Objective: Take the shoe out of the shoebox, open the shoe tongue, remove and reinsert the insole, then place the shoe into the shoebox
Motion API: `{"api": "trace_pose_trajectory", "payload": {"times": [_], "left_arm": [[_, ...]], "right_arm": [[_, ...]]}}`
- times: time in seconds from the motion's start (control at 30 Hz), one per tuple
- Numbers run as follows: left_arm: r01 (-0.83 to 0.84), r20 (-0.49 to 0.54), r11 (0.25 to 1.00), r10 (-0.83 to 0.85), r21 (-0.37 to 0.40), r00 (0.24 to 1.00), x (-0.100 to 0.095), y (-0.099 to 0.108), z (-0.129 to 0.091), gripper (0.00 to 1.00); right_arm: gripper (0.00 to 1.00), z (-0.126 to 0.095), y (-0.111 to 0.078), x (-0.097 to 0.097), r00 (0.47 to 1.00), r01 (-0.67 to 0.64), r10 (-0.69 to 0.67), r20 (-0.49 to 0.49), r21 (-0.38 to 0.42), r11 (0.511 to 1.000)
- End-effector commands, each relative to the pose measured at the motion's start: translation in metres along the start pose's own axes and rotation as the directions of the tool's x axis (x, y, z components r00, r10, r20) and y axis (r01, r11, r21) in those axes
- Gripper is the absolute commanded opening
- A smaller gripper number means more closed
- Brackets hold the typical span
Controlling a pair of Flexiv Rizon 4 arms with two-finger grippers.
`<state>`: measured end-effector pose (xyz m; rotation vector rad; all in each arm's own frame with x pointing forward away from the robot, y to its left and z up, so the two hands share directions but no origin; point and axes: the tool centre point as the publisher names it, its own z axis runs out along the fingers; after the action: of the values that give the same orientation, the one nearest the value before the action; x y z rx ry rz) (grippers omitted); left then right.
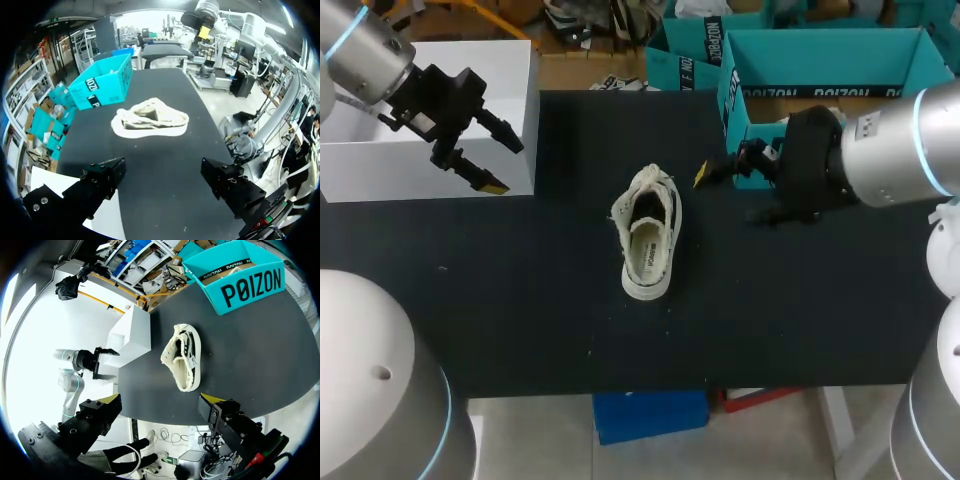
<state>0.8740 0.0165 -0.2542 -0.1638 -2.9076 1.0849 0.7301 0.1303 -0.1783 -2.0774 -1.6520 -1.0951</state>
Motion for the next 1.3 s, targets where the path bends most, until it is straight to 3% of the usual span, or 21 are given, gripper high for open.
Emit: {"api": "trace_pose_trajectory", "payload": {"times": [0.03, 0.17, 0.23, 0.37, 0.5, 0.83, 0.87, 1.3], "left_arm": [[0.001, 0.004, 1.000, -0.001, -0.004, 1.000, 0.002, 0.000, 0.000, 1.00], [0.001, 0.004, 1.000, -0.001, -0.004, 1.000, 0.002, 0.000, 0.000, 1.00], [0.001, 0.004, 1.000, -0.001, -0.004, 1.000, 0.002, 0.000, 0.000, 1.00], [0.001, 0.004, 1.000, -0.001, -0.004, 1.000, 0.002, 0.000, 0.000, 1.00], [0.001, 0.004, 1.000, -0.001, -0.004, 1.000, 0.002, 0.000, 0.000, 1.00], [0.001, 0.004, 1.000, -0.001, -0.004, 1.000, 0.002, 0.000, 0.000, 1.00], [0.001, 0.004, 1.000, -0.001, -0.004, 1.000, 0.002, 0.000, 0.000, 1.00], [0.001, 0.004, 1.000, -0.001, -0.004, 1.000, 0.002, 0.000, 0.000, 1.00]], "right_arm": [[1.00, 0.000, 0.000, 0.000, 1.000, 0.000, 0.000, 0.000, -0.001, 1.000], [1.00, 0.020, 0.033, 0.005, 0.993, 0.081, -0.088, 0.082, 0.074, 0.994], [1.00, 0.032, 0.051, 0.008, 0.975, 0.122, -0.147, 0.165, 0.152, 0.981], [1.00, 0.050, 0.084, 0.013, 0.945, 0.151, -0.196, 0.264, 0.181, 0.972], [1.00, 0.069, 0.104, 0.012, 0.898, 0.183, -0.261, 0.353, 0.240, 0.953], [1.00, 0.083, 0.114, 0.002, 0.801, 0.212, -0.352, 0.484, 0.321, 0.923], [1.00, 0.082, 0.112, 0.003, 0.779, 0.187, -0.363, 0.512, 0.363, 0.913], [1.00, 0.086, 0.112, 0.003, 0.774, 0.195, -0.378, 0.508, 0.377, 0.905]]}}
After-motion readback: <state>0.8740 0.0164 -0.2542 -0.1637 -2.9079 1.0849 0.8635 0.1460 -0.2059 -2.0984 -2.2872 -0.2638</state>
